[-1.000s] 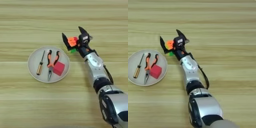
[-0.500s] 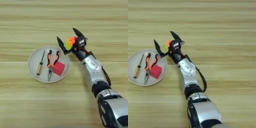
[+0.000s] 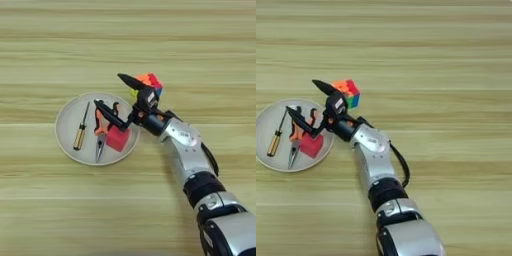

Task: Move the objects on the table

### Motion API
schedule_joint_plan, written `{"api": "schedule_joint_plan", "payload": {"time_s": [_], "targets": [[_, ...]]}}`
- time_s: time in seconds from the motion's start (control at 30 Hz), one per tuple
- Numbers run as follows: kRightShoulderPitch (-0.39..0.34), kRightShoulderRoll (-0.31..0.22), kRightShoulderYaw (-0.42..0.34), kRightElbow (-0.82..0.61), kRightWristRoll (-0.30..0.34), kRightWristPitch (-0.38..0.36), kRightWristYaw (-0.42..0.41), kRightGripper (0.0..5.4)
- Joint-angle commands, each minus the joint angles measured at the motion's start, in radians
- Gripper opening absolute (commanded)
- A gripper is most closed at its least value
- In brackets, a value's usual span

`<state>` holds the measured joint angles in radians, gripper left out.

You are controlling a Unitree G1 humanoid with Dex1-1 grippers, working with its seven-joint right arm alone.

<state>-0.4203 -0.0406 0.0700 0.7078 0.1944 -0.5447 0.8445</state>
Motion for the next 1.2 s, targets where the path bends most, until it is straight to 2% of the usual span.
{"api": "schedule_joint_plan", "payload": {"time_s": [0.03,0.33,0.5,0.77,1.2], "targets": [[-0.043,-0.013,-0.002,-0.090,0.024,0.065,0.003,5.35],[-0.012,-0.052,0.037,-0.171,0.023,0.186,0.097,5.35],[0.028,-0.088,0.066,-0.235,0.018,0.309,0.141,5.35],[0.070,-0.153,0.103,-0.324,-0.008,0.431,0.180,5.35],[0.075,-0.180,0.135,-0.325,-0.081,0.468,0.151,5.35]]}}
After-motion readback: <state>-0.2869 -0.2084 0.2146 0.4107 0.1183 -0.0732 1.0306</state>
